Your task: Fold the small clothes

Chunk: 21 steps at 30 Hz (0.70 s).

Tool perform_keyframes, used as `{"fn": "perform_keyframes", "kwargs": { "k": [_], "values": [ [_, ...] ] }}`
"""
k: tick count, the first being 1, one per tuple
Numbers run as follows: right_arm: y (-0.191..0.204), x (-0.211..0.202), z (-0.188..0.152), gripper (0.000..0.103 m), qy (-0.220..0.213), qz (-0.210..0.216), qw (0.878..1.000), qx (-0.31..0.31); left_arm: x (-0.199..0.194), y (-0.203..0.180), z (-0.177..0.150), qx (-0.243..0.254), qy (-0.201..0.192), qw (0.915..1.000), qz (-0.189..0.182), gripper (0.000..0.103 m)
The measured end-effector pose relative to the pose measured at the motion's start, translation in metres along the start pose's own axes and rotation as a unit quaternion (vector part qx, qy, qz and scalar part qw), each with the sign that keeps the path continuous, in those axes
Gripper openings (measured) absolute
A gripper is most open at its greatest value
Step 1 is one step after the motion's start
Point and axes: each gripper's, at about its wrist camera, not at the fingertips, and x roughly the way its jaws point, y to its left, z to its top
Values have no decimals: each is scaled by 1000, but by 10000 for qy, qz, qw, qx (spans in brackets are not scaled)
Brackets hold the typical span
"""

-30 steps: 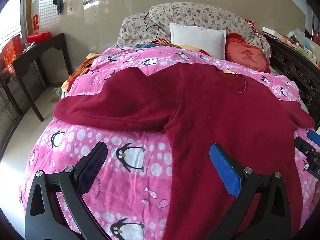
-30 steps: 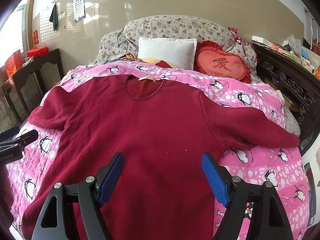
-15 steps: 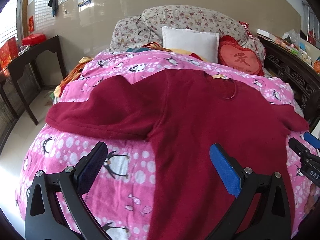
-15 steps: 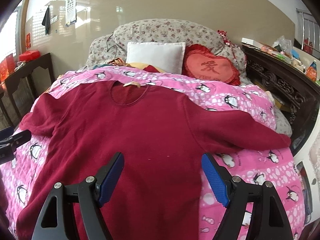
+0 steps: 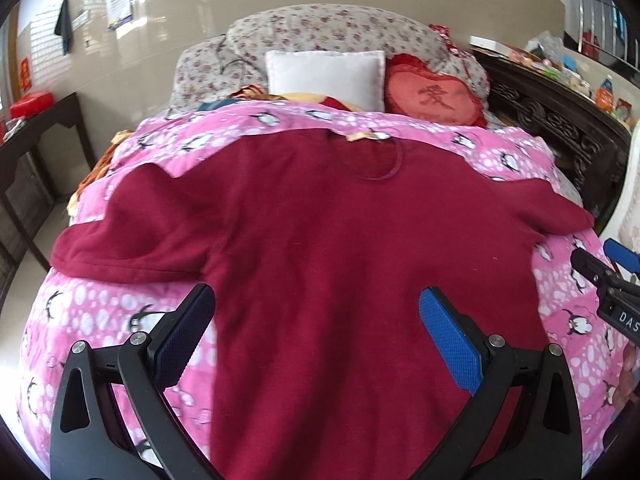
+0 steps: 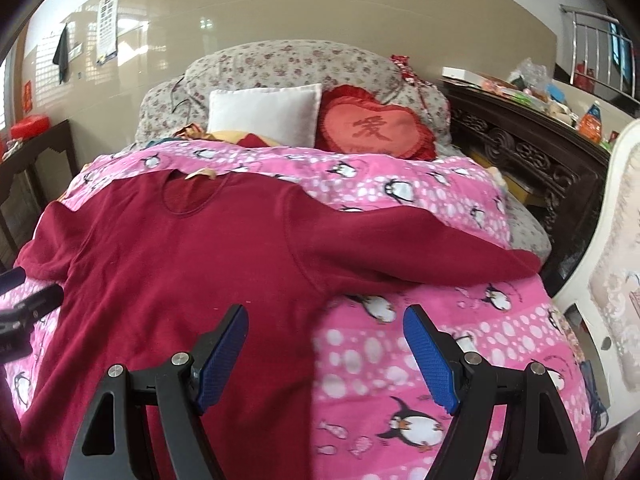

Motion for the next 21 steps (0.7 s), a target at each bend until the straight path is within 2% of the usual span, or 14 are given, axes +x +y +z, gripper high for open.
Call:
{"fn": "perform_keyframes", "kwargs": {
  "k": [12,21],
  "values": [
    [-28,1,-7,78,103,-97,9996,248,4,-29,-1,247,21,9996,-136,103],
    [-15,10,-11,78,205,151,9994,229,7,-7,-4,31,140,9997,-197,103]
  ]
}}
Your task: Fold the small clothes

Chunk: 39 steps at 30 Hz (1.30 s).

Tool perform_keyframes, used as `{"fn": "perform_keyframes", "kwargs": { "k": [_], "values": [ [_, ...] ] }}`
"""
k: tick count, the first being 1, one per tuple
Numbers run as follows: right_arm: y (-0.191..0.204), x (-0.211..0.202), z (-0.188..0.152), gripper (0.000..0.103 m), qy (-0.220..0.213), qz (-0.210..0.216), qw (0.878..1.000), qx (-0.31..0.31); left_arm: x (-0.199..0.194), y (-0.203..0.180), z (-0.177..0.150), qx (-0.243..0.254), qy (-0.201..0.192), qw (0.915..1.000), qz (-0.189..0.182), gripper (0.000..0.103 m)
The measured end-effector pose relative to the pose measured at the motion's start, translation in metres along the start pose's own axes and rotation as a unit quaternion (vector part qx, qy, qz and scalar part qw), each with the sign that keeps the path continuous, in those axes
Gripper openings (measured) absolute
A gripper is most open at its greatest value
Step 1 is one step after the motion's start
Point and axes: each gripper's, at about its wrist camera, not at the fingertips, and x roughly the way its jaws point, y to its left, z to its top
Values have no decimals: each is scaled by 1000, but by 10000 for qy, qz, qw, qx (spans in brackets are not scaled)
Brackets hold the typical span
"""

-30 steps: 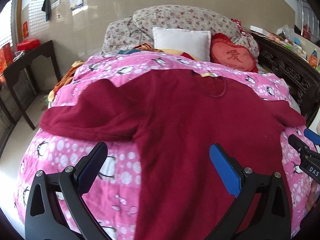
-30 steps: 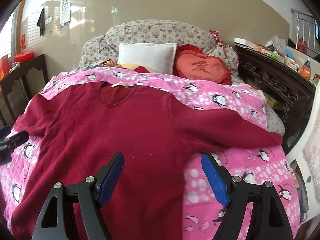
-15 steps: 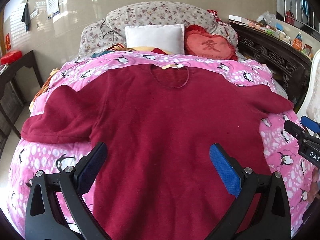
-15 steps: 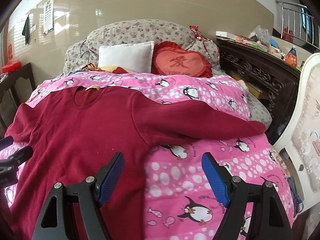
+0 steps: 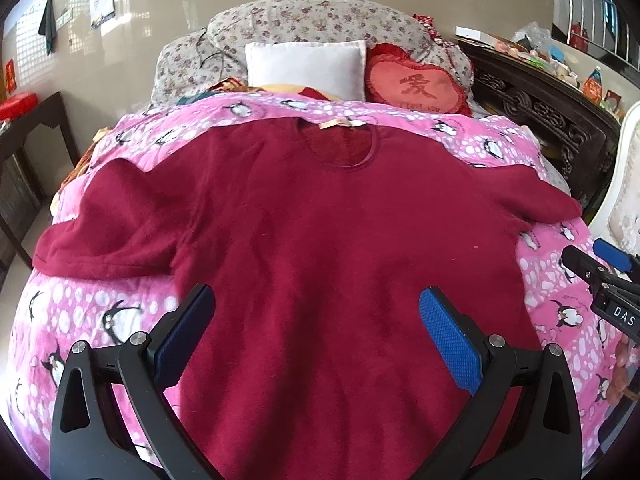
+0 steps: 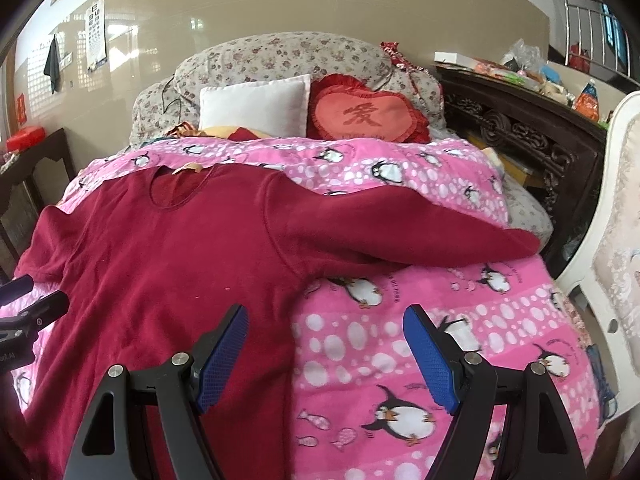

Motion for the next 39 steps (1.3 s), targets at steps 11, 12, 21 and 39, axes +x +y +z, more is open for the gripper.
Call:
{"fn": "perform_keyframes", "kwargs": {
  "k": [11,12,21,39],
  "values": [
    [64,35,9,78,264,738,9957,-496,1,105,-12,-696,194,9958,557,103],
    [71,39,11,78,297,823,9947,-532,1,115,-14,-791,203,9948,601,103],
    [194,63,42,78,284,1885,9678,-1643,-4,246,-29,-2629,15,9610,854,102],
    [456,95,74,78,253,3491,8966,-2712,35,404,-41,-5259,-95,8451,951,102]
  ]
}}
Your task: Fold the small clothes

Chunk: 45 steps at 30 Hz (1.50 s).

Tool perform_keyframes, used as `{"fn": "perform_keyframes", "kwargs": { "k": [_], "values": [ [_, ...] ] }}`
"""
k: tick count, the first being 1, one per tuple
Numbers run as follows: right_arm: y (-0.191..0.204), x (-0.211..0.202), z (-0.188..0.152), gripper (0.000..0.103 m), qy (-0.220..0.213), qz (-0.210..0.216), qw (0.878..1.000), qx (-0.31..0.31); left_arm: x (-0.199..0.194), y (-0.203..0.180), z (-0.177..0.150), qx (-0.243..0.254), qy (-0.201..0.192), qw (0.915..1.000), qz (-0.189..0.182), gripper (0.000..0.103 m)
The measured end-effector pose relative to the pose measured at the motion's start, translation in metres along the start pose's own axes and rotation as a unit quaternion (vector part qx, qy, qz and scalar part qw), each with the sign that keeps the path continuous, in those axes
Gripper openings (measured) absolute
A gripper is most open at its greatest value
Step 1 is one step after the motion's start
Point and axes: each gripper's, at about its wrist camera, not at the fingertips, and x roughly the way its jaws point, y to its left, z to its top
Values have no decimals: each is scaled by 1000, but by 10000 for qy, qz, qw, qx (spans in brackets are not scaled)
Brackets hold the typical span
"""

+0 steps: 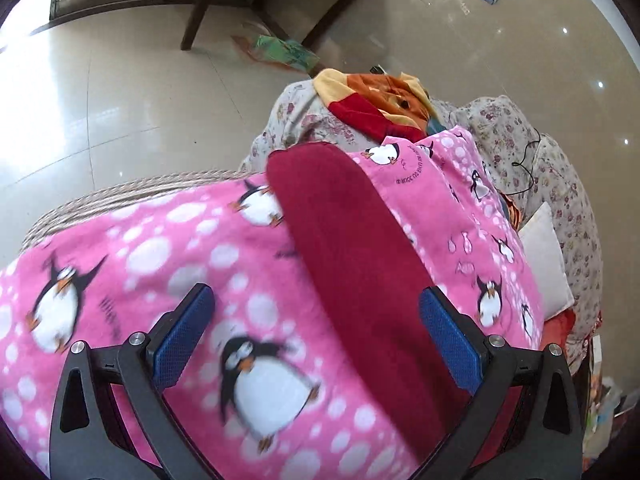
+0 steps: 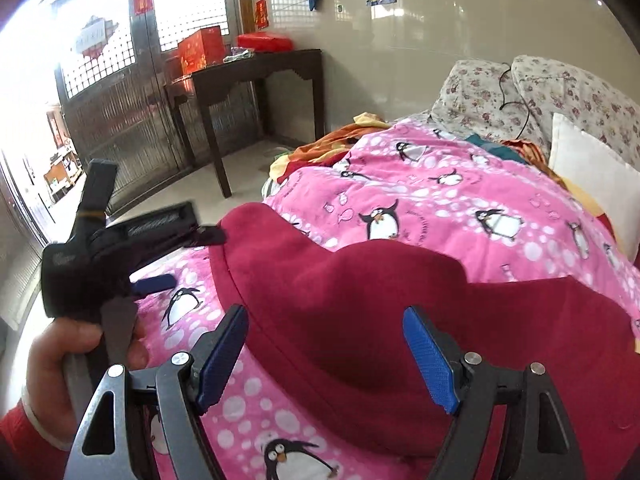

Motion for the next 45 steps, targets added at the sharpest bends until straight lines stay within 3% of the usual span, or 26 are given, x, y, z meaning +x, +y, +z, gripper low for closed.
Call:
{"fn": "perform_keyframes", "kwargs": {
  "k": [7,8,9,11,13,16,19,23,28,34,35,36,37,38,39,40,41,43,45],
  "values": [
    [-8,6,-5,78,115,-102,9999,53,27,-14,10,70,-4,9999,-86,98],
    [-12,2,-6,78,101,-123,9998,77,31,-17,12,117,47,9995,-291,79],
    [-15,-2,-7,78,93,-165,9998,89,36,-20,13,153,164,9984,-520,48],
    [-23,-16,-11,78,72,-329,9994,105,55,-22,17,74,683,9928,-985,22],
    [-33,-29,-15,78,46,-446,9989,113,56,-20,18,18,659,9921,-1072,9],
    [-53,-58,-22,78,-40,-717,9973,158,23,-31,13,221,316,9890,-1426,9],
    [-80,-94,-31,78,-200,-1081,9936,262,-29,-68,-7,878,-20,9795,-1811,9],
    [-115,-131,-44,78,-343,-1450,9872,577,-87,-127,-54,1707,20,9479,-2689,9],
    [-166,-176,-75,78,-430,-1907,9737,1167,-110,-186,-137,2551,373,9099,-3250,9],
    [-220,-210,-128,78,-114,-2490,9532,1711,-84,-222,-261,3641,1206,8600,-3367,9],
    [-225,-213,-134,78,-68,-2520,9516,1758,-76,-223,-284,3884,1458,8483,-3290,9],
    [-232,-217,-143,78,-8,-2543,9493,1850,-72,-222,-297,4046,1533,8440,-3169,9],
    [-236,-219,-150,78,13,-2558,9473,1926,-71,-222,-304,4166,1557,8399,-3111,12],
    [-240,-222,-156,78,31,-2564,9454,2009,-72,-220,-315,4444,1634,8264,-3048,25],
    [-243,-226,-162,78,40,-2522,9451,2077,-75,-219,-318,4562,1704,8188,-3041,45],
    [-244,-230,-167,78,11,-2409,9471,2120,-80,-215,-319,4663,1803,8115,-3025,53],
    [-244,-230,-168,78,-15,-2317,9491,2136,-88,-207,-316,4691,1832,8076,-3068,60],
    [-238,-234,-172,78,-81,-1955,9566,2159,-106,-194,-311,4779,1731,8020,-3137,62],
    [-227,-231,-173,78,-95,-1705,9629,2089,-126,-180,-300,4910,1556,8024,-3016,75]
  ]
}}
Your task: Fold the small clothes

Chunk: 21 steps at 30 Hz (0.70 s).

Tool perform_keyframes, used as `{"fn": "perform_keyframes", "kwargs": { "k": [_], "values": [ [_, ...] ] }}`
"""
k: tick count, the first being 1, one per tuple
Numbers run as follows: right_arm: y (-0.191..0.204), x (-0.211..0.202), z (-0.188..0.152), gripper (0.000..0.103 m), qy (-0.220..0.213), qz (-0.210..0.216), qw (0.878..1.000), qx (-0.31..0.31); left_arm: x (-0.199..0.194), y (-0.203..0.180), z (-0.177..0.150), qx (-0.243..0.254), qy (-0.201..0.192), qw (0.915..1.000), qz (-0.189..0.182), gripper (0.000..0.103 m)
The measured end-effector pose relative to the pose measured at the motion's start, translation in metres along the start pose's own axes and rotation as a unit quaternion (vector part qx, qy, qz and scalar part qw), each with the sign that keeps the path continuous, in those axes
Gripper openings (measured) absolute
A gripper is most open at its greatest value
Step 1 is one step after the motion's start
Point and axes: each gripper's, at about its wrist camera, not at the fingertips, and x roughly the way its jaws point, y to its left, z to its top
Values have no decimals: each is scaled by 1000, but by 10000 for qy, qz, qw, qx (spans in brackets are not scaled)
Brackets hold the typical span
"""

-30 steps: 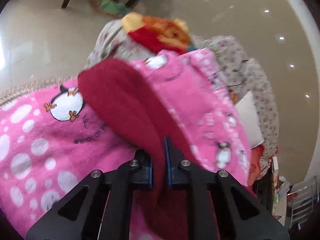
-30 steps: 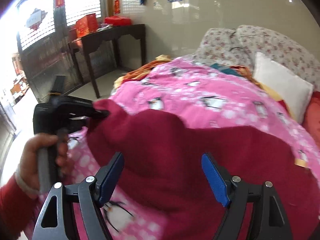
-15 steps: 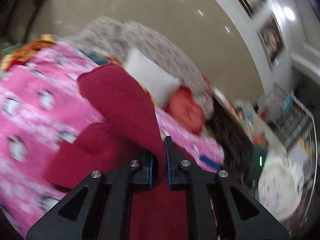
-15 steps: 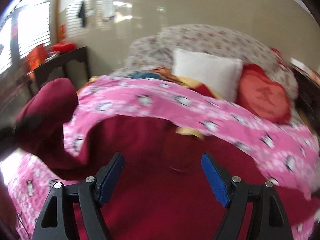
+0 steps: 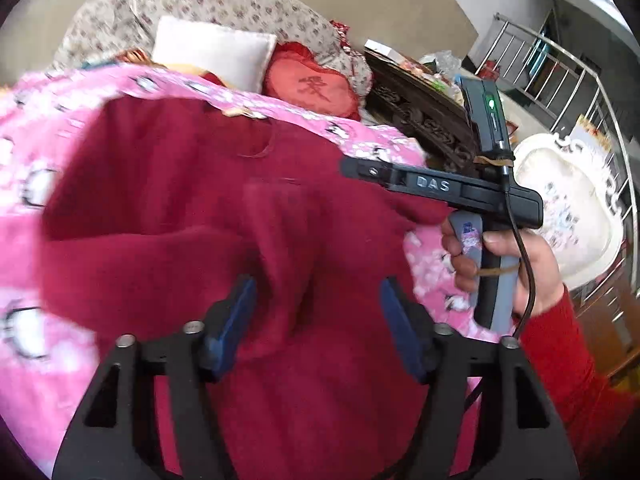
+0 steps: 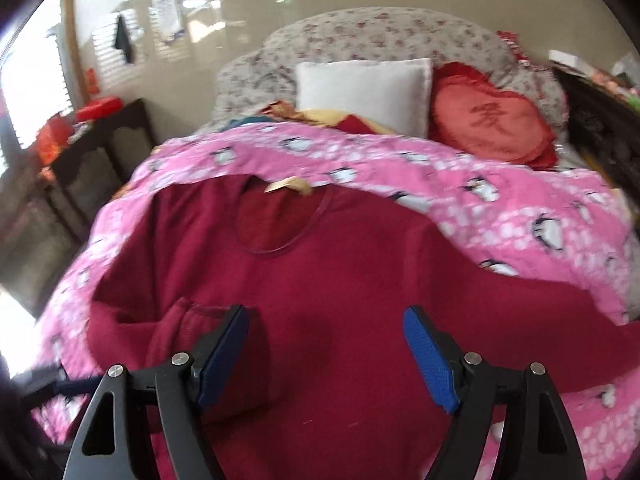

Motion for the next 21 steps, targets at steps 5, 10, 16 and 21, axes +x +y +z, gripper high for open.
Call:
{"fn": "perform_keyframes", "kwargs": {
  "k": [5,10,16,21],
  "values": [
    [32,16,-9,78,245,261,9982,-482,-32,38,-6,37,-150,9967,797,79],
    [38,46,-10,69,582,864,9945,-130,-34,82,-6,-611,-228,9916,1119,79],
    [55,1,-54,62,944,2330,9634,-931,-35,92,-9,-613,-234,9905,1209,79],
    [38,-11,-46,70,437,1178,9885,-838,-30,83,1,-565,-320,9920,1081,79]
  ]
}}
